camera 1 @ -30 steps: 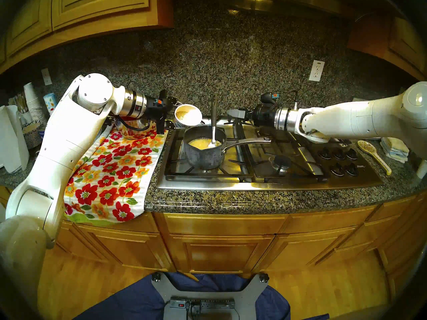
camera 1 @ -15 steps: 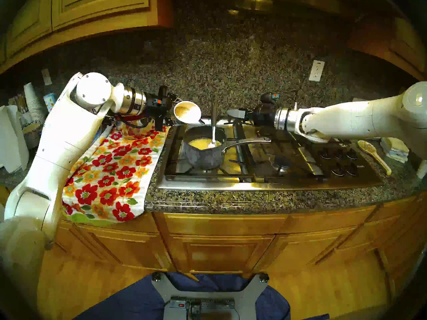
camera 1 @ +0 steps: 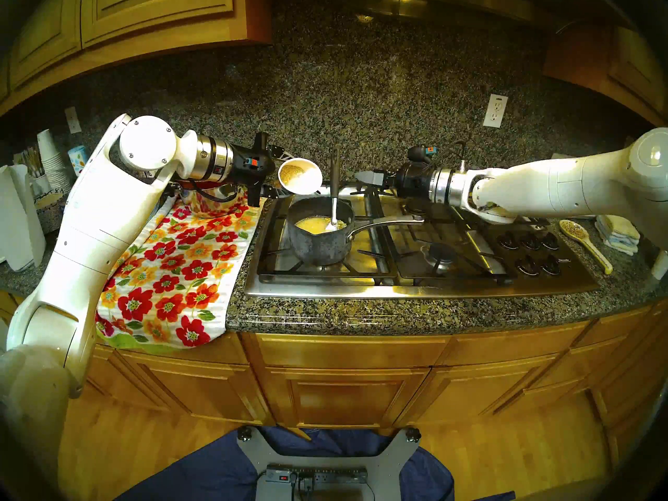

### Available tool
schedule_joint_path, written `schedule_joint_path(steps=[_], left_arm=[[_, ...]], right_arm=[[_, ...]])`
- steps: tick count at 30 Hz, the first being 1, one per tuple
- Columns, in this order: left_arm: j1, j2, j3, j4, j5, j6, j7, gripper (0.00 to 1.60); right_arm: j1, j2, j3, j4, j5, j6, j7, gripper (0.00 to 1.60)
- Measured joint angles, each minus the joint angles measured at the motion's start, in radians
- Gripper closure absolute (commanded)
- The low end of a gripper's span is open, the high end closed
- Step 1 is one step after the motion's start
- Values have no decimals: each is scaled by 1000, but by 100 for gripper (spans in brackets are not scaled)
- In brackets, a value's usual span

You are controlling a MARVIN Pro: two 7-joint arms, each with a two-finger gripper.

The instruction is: Pour oats into pot and stir with a spoon

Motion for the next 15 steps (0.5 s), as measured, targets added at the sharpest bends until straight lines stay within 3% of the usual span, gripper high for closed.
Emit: schedule_joint_path(steps=[15], left_arm=[[66,31,4,-69,138,-110,95,88]], right_arm=[[0,0,0,0,0,0,0,0]])
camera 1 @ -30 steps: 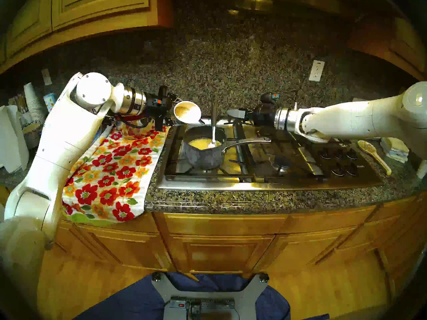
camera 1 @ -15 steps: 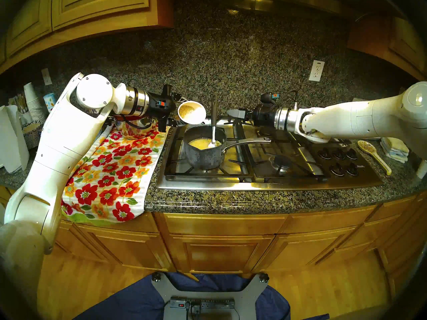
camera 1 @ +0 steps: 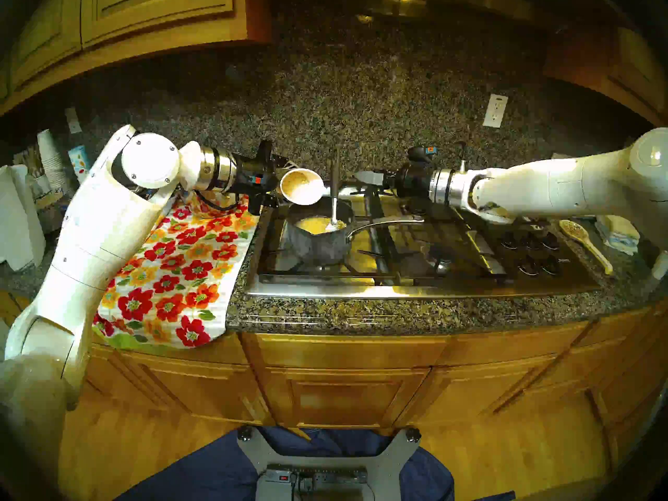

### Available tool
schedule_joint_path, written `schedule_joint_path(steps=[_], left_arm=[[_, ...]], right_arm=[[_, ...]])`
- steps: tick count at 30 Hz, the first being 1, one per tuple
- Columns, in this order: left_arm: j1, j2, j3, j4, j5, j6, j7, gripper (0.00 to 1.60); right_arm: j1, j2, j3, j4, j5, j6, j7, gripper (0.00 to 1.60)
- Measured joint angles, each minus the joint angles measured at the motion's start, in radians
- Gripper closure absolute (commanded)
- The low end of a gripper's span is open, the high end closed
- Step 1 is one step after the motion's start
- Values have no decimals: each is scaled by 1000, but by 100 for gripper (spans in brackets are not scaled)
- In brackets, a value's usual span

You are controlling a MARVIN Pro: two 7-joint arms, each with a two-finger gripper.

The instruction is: Pour oats into pot and stir with a spoon

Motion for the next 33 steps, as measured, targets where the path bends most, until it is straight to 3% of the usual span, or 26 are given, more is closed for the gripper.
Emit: schedule_joint_path(steps=[33], left_arm=[[54,1,-4,-72,188,-110,136,89]], right_arm=[[0,0,0,0,1,0,0,0]])
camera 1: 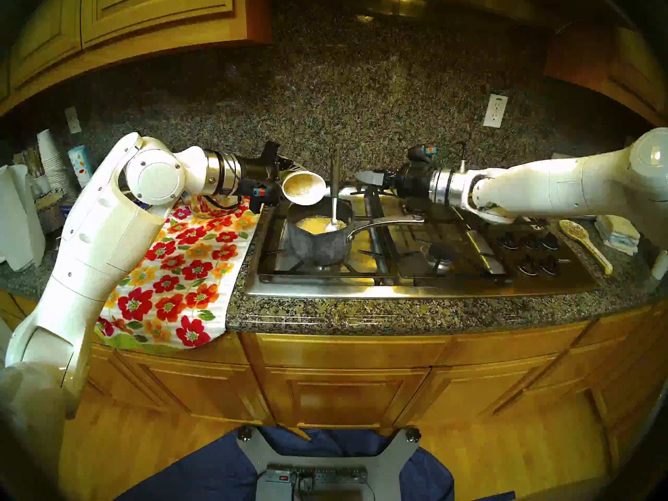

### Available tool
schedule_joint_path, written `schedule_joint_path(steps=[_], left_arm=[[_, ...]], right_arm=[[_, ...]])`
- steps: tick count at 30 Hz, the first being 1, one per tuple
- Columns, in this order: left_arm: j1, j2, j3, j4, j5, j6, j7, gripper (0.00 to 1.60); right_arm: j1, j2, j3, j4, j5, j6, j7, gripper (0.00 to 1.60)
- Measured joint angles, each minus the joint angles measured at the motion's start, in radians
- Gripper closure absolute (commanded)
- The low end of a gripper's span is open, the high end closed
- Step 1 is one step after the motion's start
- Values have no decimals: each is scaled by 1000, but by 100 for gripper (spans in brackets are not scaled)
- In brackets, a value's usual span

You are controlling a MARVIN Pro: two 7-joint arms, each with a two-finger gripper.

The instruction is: Pour oats into pot and stir with a spoon

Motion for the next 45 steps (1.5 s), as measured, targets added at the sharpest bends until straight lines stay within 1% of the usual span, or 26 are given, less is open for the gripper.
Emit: schedule_joint_path(steps=[12,18,26,45], left_arm=[[27,3,-6,-33,87,-38,59,90],[45,12,-11,-52,144,-63,100,90],[70,21,-17,-70,199,-86,148,90],[113,23,-28,-94,291,-104,233,90]], right_arm=[[0,0,0,0,0,0,0,0],[0,0,0,0,0,0,0,0],[0,0,0,0,0,0,0,0],[0,0,0,0,0,0,0,0]])
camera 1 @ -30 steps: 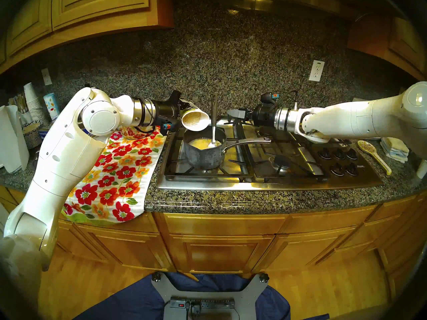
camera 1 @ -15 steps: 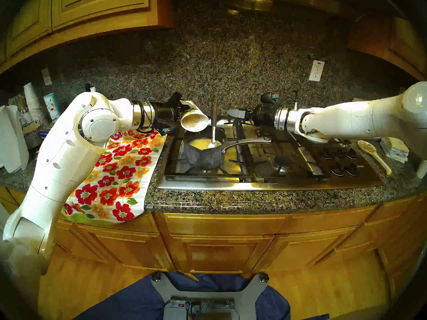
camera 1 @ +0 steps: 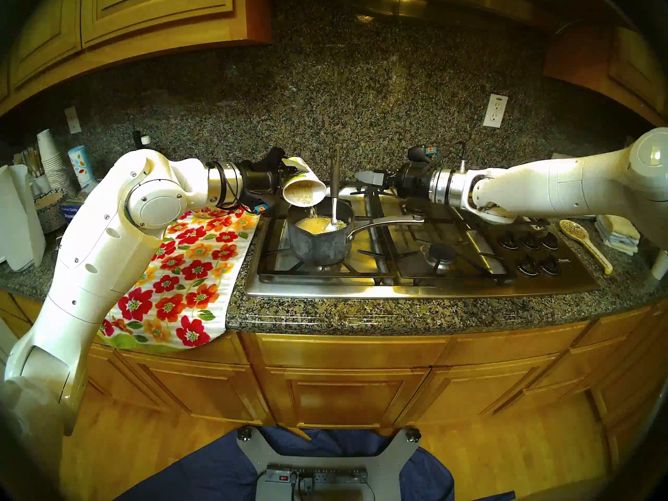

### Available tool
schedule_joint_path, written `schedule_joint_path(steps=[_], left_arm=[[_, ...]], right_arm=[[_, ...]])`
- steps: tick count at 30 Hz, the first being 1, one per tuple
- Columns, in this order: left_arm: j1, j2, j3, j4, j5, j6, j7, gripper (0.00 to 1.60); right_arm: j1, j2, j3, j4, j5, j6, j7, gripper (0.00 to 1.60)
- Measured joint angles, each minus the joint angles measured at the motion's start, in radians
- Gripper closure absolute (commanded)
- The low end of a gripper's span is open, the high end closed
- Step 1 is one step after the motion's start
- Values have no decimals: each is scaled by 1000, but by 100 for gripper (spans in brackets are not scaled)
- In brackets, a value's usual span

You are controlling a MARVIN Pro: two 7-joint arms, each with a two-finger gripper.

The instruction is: Pour oats into pot and stir with a spoon

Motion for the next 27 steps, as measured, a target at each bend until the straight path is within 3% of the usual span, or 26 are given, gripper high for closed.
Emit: schedule_joint_path(steps=[15,27], left_arm=[[14,-13,4,-21,80,-15,54,90],[35,-10,10,-38,215,-64,147,91]], right_arm=[[0,0,0,0,0,0,0,0],[0,0,0,0,1,0,0,0]])
